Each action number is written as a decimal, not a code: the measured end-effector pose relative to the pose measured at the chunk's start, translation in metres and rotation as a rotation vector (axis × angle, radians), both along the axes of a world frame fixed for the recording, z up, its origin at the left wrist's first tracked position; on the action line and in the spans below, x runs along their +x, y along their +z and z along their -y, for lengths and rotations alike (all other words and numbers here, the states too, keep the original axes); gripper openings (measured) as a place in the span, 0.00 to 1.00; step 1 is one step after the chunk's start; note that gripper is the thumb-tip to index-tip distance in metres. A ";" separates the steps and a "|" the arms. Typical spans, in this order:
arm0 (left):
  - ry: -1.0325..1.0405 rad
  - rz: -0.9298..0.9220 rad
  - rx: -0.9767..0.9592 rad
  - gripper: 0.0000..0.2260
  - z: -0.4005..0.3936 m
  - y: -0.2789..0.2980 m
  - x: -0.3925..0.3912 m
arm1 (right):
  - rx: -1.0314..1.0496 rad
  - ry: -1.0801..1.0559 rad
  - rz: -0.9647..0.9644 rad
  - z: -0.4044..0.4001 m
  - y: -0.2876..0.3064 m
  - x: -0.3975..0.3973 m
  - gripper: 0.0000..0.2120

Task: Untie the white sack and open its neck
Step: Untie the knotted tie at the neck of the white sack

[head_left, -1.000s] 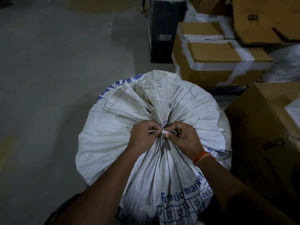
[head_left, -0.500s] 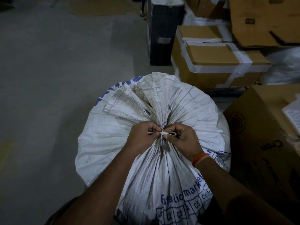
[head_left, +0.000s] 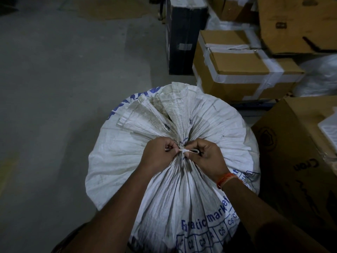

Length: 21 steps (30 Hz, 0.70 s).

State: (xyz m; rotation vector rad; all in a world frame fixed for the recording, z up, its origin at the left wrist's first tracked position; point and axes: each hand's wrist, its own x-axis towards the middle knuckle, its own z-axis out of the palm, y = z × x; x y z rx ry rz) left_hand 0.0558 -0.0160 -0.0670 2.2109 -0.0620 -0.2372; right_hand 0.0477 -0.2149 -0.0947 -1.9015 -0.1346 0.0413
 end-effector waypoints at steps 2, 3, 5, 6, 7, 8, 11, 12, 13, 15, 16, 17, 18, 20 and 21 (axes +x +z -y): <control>-0.001 0.014 0.005 0.04 0.002 -0.001 0.000 | -0.007 -0.003 0.002 0.000 0.002 -0.001 0.05; -0.001 0.020 0.006 0.03 0.004 -0.002 -0.001 | -0.004 -0.005 0.000 -0.001 0.002 -0.001 0.05; 0.004 0.029 0.007 0.03 0.007 -0.002 -0.002 | -0.005 -0.012 -0.004 -0.002 0.003 -0.001 0.05; 0.007 0.034 0.006 0.03 0.009 -0.003 -0.002 | -0.003 -0.014 -0.006 -0.002 0.003 -0.001 0.06; 0.008 0.039 0.005 0.03 0.010 -0.003 -0.001 | 0.003 -0.018 -0.008 -0.002 0.003 -0.001 0.06; 0.010 0.040 0.004 0.02 0.011 -0.004 -0.001 | 0.010 -0.020 -0.011 -0.002 0.002 -0.001 0.06; 0.006 0.037 0.000 0.02 0.011 -0.003 -0.001 | 0.009 -0.016 -0.009 -0.001 0.003 -0.001 0.07; 0.004 0.036 -0.003 0.02 0.010 -0.002 -0.001 | 0.005 -0.013 -0.004 -0.002 0.004 -0.001 0.07; 0.006 0.034 -0.004 0.01 0.008 -0.001 -0.001 | 0.003 -0.012 -0.003 -0.002 0.004 -0.001 0.06; 0.018 0.027 0.006 0.01 0.003 0.002 -0.001 | 0.007 -0.010 -0.006 -0.001 0.004 -0.001 0.06; 0.023 0.023 0.016 0.02 0.001 0.002 -0.001 | 0.005 -0.009 -0.007 -0.001 0.004 -0.001 0.06; 0.024 0.018 0.024 0.02 -0.001 0.003 -0.001 | -0.001 -0.010 -0.006 -0.001 0.004 -0.001 0.06; 0.022 0.011 0.024 0.03 -0.002 0.003 -0.001 | -0.007 -0.009 -0.007 -0.001 0.004 -0.001 0.06; 0.018 0.004 0.020 0.03 -0.001 0.004 -0.001 | -0.021 -0.008 -0.002 -0.001 0.005 -0.001 0.06; 0.018 0.008 0.021 0.04 -0.001 0.004 -0.001 | -0.027 -0.008 0.002 -0.001 0.006 -0.001 0.05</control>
